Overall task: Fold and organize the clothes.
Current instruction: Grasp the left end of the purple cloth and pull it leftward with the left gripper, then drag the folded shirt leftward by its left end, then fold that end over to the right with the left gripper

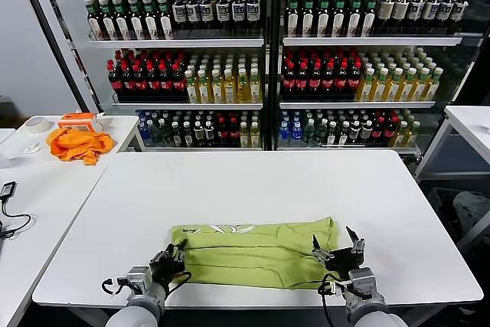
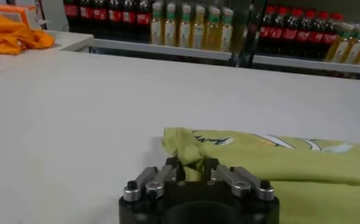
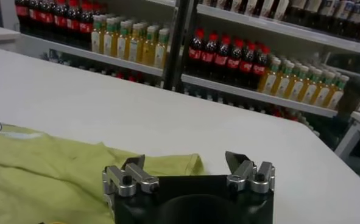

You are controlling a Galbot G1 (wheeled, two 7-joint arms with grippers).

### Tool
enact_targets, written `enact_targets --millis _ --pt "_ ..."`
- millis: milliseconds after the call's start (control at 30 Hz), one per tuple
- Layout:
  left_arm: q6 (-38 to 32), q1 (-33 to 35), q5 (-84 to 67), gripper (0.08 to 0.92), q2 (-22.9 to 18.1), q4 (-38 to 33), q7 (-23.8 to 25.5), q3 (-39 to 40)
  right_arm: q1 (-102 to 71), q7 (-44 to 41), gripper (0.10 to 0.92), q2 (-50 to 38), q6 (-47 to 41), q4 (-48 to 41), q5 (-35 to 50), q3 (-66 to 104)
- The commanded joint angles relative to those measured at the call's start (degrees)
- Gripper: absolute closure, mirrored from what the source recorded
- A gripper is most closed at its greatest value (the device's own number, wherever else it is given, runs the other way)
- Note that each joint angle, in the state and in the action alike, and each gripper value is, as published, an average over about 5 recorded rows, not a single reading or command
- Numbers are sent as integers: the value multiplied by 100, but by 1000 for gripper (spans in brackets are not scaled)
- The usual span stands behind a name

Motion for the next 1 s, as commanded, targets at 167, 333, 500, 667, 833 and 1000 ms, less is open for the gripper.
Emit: enact_targets --millis 167,333,500,667,833,1000 --pt "-21 90 1546 891 136 -42 332 -570 37 2 203 -42 -11 -3 -8 46" --pt "443 282 1929 897 472 -299 613 -1661 107 -1 203 -72 -15 -2 0 78" --pt "760 411 2188 897 795 -215 879 -2636 168 -7 203 -89 -75 28 59 67" --pt "724 487 2901 897 1102 161 1070 -3043 359 8 203 -86 -71 -1 94 64" --pt "1036 441 1922 897 1068 -365 1302 -2798 442 -4 203 -125 -56 -15 105 174" --pt "1249 354 56 897 542 -1484 1448 -1768 517 -4 203 -111 -50 -70 97 194"
